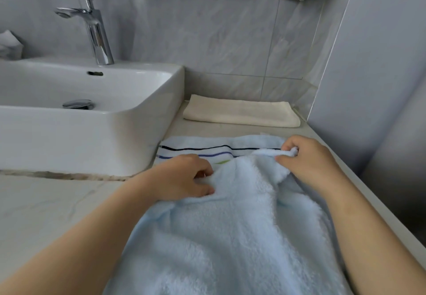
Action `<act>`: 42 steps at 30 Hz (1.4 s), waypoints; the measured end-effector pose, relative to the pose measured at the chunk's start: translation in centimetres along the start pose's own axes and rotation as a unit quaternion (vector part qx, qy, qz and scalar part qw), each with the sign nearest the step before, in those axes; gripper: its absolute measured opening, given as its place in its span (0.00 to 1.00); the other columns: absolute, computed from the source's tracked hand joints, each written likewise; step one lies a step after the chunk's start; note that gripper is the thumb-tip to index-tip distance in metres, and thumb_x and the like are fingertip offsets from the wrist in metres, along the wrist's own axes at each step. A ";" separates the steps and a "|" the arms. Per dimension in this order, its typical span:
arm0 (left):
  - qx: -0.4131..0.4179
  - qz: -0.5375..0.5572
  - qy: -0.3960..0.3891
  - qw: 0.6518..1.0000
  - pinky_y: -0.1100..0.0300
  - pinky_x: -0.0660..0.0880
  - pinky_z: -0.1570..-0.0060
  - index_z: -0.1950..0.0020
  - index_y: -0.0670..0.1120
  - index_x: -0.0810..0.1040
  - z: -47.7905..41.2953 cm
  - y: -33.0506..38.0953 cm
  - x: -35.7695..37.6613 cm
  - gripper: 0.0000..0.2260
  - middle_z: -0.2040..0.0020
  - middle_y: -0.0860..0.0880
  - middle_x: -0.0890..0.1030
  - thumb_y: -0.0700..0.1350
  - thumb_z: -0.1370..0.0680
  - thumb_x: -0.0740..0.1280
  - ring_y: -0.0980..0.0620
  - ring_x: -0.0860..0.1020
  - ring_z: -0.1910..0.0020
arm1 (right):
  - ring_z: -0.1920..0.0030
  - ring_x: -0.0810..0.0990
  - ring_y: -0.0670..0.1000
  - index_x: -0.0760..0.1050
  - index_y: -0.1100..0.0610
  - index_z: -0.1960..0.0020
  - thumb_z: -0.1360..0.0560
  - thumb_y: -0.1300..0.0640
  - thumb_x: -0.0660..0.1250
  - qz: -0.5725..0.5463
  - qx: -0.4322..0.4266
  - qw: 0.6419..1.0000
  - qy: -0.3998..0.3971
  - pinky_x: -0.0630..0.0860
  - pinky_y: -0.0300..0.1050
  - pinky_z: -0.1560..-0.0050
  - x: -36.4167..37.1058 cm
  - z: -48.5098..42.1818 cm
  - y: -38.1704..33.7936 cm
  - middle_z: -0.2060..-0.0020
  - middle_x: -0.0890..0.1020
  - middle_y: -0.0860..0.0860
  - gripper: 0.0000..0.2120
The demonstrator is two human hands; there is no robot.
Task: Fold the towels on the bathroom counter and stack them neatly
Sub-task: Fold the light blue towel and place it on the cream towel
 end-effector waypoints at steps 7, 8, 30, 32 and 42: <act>0.018 0.080 0.249 0.965 0.68 0.62 0.68 0.70 0.50 0.60 0.3 0.0 -1.5 0.11 0.68 0.54 0.66 0.46 0.35 0.63 0.58 0.65 0.68 | 0.69 0.61 0.46 0.59 0.55 0.69 0.31 0.65 0.68 -0.068 -0.084 0.986 0.124 0.58 0.40 0.69 -0.9 -0.3 -0.9 0.68 0.64 0.48 0.18; 0.025 0.098 0.243 0.965 0.69 0.62 0.67 0.70 0.50 0.60 0.3 -0.1 -1.5 0.09 0.68 0.54 0.67 0.47 0.37 0.62 0.58 0.66 0.68 | 0.69 0.62 0.45 0.60 0.55 0.70 0.31 0.64 0.69 -0.070 -0.085 0.988 0.112 0.59 0.39 0.69 -0.8 -0.3 -1.0 0.69 0.64 0.48 0.19; 0.022 0.416 0.039 0.908 0.70 0.72 0.57 0.68 0.49 0.76 0.4 1.4 -0.2 0.12 0.52 0.50 0.84 0.33 0.31 0.70 0.61 0.80 0.55 | 0.61 0.81 0.42 0.72 0.50 0.53 0.24 0.72 0.56 -0.617 -0.045 0.784 0.048 0.78 0.35 0.61 -1.9 -0.7 -1.2 0.60 0.80 0.46 0.17; 0.028 0.513 0.044 0.857 0.66 0.72 0.57 0.68 0.49 0.75 0.5 1.1 -0.6 0.10 0.52 0.50 0.84 0.34 0.33 0.70 0.58 0.80 0.54 | 0.60 0.81 0.42 0.72 0.50 0.53 0.24 0.71 0.56 -0.635 -0.044 0.769 0.052 0.78 0.36 0.60 -2.0 -0.7 -1.1 0.62 0.81 0.45 0.17; 0.022 0.168 0.010 0.985 0.73 0.63 0.73 0.60 0.54 0.76 0.1 2.4 0.3 0.08 0.76 0.60 0.70 0.42 0.28 0.70 0.62 0.67 0.76 | 0.56 0.82 0.43 0.74 0.49 0.50 0.30 0.63 0.64 -0.636 -0.068 0.769 0.005 0.79 0.38 0.55 -1.7 -0.7 -1.4 0.59 0.82 0.44 0.12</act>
Point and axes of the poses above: each hand's wrist, its own z-axis away from the middle knuckle, its own x-axis out of the palm, y = z × x, the point moved 3 cm from there along -z, towards the middle knuckle
